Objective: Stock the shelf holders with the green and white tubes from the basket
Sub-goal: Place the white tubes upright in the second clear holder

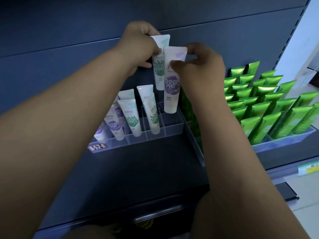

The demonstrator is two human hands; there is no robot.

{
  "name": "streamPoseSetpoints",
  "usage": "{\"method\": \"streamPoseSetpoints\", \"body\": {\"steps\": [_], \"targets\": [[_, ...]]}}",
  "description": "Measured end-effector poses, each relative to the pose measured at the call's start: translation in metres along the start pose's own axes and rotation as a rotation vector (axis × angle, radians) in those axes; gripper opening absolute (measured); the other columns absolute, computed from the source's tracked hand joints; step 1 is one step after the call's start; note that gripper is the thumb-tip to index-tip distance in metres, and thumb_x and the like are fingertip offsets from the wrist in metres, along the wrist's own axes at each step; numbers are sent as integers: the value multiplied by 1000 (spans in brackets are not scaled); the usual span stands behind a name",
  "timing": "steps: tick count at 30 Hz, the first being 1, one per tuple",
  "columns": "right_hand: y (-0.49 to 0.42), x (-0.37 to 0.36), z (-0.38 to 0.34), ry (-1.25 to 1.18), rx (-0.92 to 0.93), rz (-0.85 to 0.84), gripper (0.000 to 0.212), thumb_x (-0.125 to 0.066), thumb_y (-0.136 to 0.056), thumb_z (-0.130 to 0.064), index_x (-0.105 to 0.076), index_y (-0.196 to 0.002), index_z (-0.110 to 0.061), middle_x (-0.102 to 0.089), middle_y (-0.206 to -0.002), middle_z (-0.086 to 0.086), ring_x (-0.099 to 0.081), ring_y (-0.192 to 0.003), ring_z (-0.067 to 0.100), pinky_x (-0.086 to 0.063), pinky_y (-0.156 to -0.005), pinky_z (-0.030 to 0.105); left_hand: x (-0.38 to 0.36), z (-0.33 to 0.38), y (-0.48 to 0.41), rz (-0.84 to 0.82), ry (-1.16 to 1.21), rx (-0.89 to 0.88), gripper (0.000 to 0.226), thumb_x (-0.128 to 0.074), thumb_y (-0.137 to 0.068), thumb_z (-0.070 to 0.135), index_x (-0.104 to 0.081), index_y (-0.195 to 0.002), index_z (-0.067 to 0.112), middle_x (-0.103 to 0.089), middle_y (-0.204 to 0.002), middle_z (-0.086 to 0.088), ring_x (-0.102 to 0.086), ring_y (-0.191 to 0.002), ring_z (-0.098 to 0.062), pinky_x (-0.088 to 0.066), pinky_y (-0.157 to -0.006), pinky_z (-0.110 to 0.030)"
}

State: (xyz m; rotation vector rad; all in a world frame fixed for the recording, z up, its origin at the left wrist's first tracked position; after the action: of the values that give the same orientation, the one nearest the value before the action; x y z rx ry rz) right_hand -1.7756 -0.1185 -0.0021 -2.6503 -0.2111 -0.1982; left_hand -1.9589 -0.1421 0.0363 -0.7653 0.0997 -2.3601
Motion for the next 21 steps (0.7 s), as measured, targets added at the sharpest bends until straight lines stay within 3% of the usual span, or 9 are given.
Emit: {"method": "streamPoseSetpoints", "body": {"steps": [3, 7, 10, 12, 16, 19, 21], "targets": [[-3, 0, 3, 31, 4, -19, 15, -74, -81, -26, -71, -96, -30, -70, -90, -13, -68, -89, 13, -56, -81, 33, -4, -6, -4, -20, -41, 34, 22, -70, -83, 5, -72, -95, 22, -76, -95, -3, -72, -83, -16, -63, -74, -38], [-4, -6, 7, 46, 1, -74, 12, -73, -79, -26, -65, -80, -36, -72, -87, -11, -70, -87, 17, -59, -79, 41, -14, -12, -8, -32, -118, 59, 16, -72, -87, 12, -76, -101, 18, -73, -81, 1, -65, -64, -8, -53, -63, -26], [-5, -9, 8, 117, 13, -106, 2, -72, -80, -23, -72, -82, -24, -73, -83, -6, -70, -82, 18, -59, -75, 38, -23, -19, -10, -64, -186, 84, 5, -74, -89, 13, -76, -89, 18, -73, -76, -1, -63, -50, -3, -55, -59, -24], [-6, -9, 9, 190, 40, -111, 8, -70, -82, -22, -76, -86, -18, -74, -84, -2, -69, -81, 18, -57, -73, 33, -26, -23, -13, -80, -216, 92, 13, -74, -90, 12, -73, -80, 21, -72, -71, -1, -63, -46, -1, -56, -57, -23], [-7, -13, 8, 357, 115, -149, 10, -68, -82, -17, -75, -85, -11, -74, -87, 5, -67, -83, 23, -53, -71, 32, -30, -29, -11, -143, -260, 113, 13, -81, -85, 15, -70, -79, 19, -71, -68, -4, -64, -45, -4, -57, -58, -23], [-7, -17, 9, 428, 171, -205, 15, -67, -80, -14, -79, -89, -13, -74, -89, 6, -67, -84, 25, -54, -73, 33, -35, -34, -11, -182, -301, 131, 12, -83, -81, 10, -74, -79, 18, -73, -76, -9, -66, -58, -14, -63, -74, -37], [-6, -19, 10, 457, 196, -225, 17, -67, -78, -13, -80, -88, -14, -74, -88, 7, -67, -84, 25, -54, -74, 34, -39, -37, -13, -195, -328, 138, 16, -82, -80, 6, -73, -75, 18, -70, -72, -10, -64, -64, -21, -62, -75, -41]]}}
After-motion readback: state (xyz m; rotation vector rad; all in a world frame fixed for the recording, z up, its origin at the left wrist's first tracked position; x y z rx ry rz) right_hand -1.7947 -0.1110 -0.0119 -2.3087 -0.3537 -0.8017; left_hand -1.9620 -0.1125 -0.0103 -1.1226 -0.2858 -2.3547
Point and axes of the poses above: each hand's wrist, its own y-axis away from the middle knuckle, its own x-axis out of the back of the hand, z = x × y, the point moved 7 cm from there along -y, towards the middle knuckle
